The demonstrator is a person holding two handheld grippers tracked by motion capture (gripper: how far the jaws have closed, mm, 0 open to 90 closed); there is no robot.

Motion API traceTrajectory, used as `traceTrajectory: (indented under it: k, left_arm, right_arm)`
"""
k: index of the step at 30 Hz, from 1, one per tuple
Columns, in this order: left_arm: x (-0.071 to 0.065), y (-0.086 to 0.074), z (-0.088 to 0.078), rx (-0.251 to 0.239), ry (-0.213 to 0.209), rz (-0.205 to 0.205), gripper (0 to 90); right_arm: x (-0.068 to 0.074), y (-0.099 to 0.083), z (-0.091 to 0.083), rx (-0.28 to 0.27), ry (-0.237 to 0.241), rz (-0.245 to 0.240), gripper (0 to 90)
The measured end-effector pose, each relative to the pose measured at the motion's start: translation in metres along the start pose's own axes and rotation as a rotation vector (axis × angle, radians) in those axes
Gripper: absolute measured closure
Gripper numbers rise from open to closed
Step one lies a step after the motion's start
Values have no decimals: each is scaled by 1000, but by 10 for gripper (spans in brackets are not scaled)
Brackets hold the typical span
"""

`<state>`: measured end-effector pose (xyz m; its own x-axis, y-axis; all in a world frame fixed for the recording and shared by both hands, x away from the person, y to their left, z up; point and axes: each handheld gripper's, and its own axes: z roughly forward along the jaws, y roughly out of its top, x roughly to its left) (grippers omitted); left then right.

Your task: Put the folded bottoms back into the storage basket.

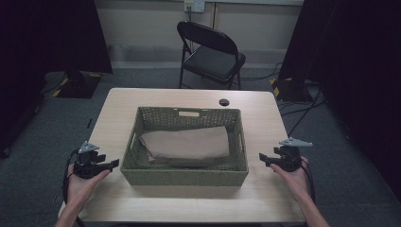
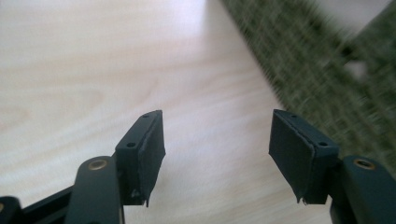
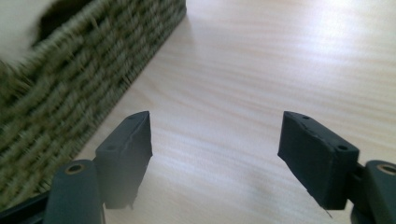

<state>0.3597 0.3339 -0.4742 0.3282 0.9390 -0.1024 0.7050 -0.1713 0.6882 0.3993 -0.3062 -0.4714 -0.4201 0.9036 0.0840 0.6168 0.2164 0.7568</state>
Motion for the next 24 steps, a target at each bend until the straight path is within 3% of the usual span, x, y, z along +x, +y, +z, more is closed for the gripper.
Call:
traceTrajectory:
  k: [3,7,9,11,17,20,24]
  left_arm:
    - [0,-4,5,27,15,0,335]
    - [-6,-9,13,78,36,54,294]
    - [-11,-10,17,69,56,73,268]
    - [-15,-10,19,58,56,83,242]
    - [-12,-17,24,-30,58,81,173]
    - [-11,-22,25,-72,55,76,154]
    - [-9,-21,25,-65,56,84,145]
  right_arm:
    - [-2,-4,6,37,-7,7,220]
    - [3,-9,13,94,-36,-20,199]
    - [5,-11,17,114,-40,-25,190]
    - [10,-17,23,133,-70,-64,159]
    - [10,-28,24,36,-72,-55,137]
    - [11,-28,24,35,-77,-48,137]
    - [11,-28,24,34,-79,-50,136]
